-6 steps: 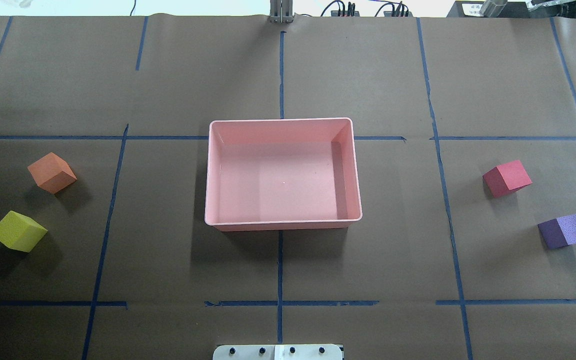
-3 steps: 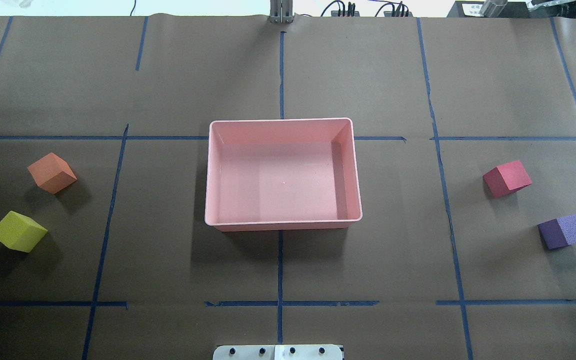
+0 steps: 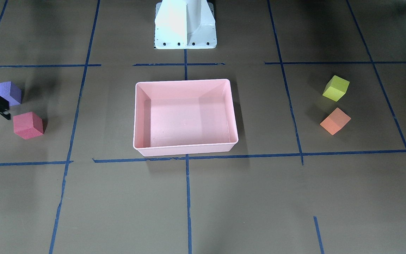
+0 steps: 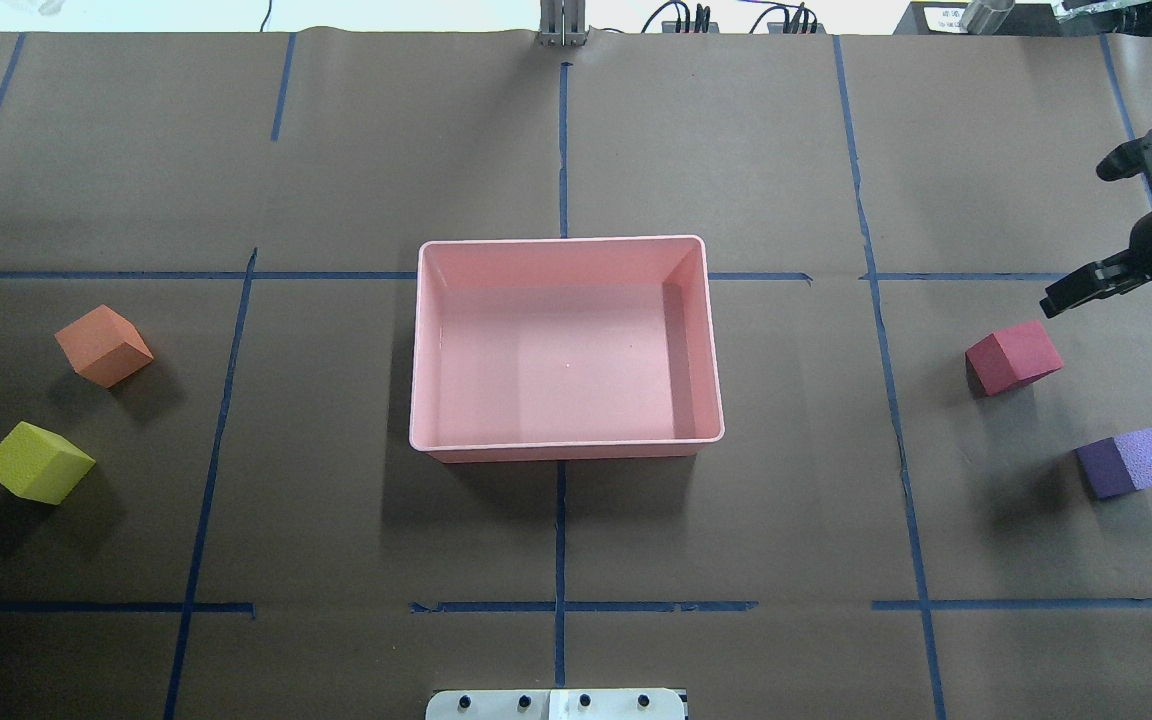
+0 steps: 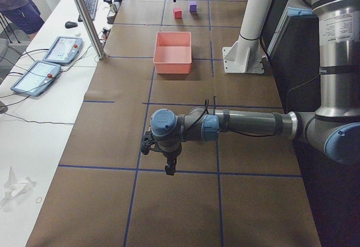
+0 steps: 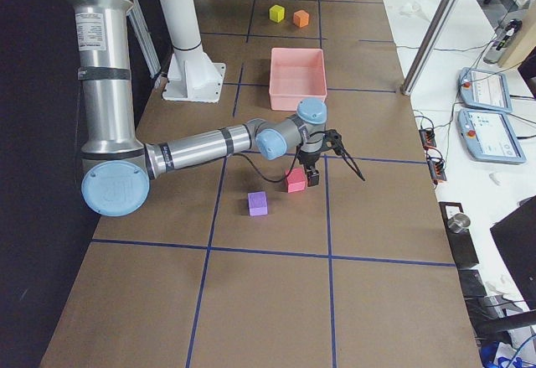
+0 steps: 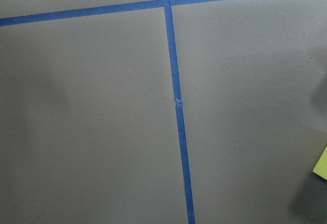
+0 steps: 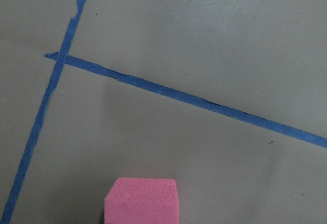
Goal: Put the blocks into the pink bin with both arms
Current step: 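Reach the right gripper down and grasp the pink-red cube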
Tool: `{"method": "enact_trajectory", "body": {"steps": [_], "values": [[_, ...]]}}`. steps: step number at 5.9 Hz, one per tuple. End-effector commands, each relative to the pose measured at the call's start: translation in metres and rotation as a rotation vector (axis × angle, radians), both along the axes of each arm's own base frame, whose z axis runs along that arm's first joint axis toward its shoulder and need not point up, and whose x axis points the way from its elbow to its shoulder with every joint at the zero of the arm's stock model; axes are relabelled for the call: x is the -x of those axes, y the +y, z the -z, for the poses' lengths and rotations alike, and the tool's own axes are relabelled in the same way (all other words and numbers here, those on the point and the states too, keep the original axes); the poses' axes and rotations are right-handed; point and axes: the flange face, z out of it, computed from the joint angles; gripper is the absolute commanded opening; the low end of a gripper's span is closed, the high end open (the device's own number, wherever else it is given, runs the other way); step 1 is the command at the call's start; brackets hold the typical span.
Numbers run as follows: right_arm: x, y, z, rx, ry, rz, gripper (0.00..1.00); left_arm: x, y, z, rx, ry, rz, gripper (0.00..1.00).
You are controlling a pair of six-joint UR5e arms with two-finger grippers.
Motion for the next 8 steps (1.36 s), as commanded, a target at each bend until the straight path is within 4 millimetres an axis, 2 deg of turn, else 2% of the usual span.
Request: {"method": "enact_trajectory", "body": {"steps": [1, 4, 5, 6, 7, 8], "values": [[0.038, 0.003, 0.000, 0.007, 0.010, 0.025, 1.00, 0.000, 0.001, 0.000, 0.000, 0.001, 0.000, 1.00], [0.073, 0.019, -0.052, 0.083, 0.074, 0.092, 1.00, 0.000, 0.000, 0.002, -0.004, 0.003, 0.000, 1.00], [0.085, 0.022, -0.056, 0.087, 0.083, 0.110, 0.95, 0.000, 0.000, 0.003, -0.006, 0.003, 0.000, 1.00], [0.087, 0.020, -0.047, 0.076, 0.072, 0.110, 0.39, 0.000, -0.002, 0.009, -0.019, 0.004, 0.000, 1.00], [0.085, 0.020, -0.029, 0.063, 0.052, 0.092, 0.14, 0.000, -0.008, 0.016, -0.039, 0.001, 0.003, 1.00], [0.087, 0.018, 0.012, 0.055, 0.008, 0.041, 0.13, -0.002, -0.029, 0.055, -0.122, 0.011, 0.006, 1.00]]}}
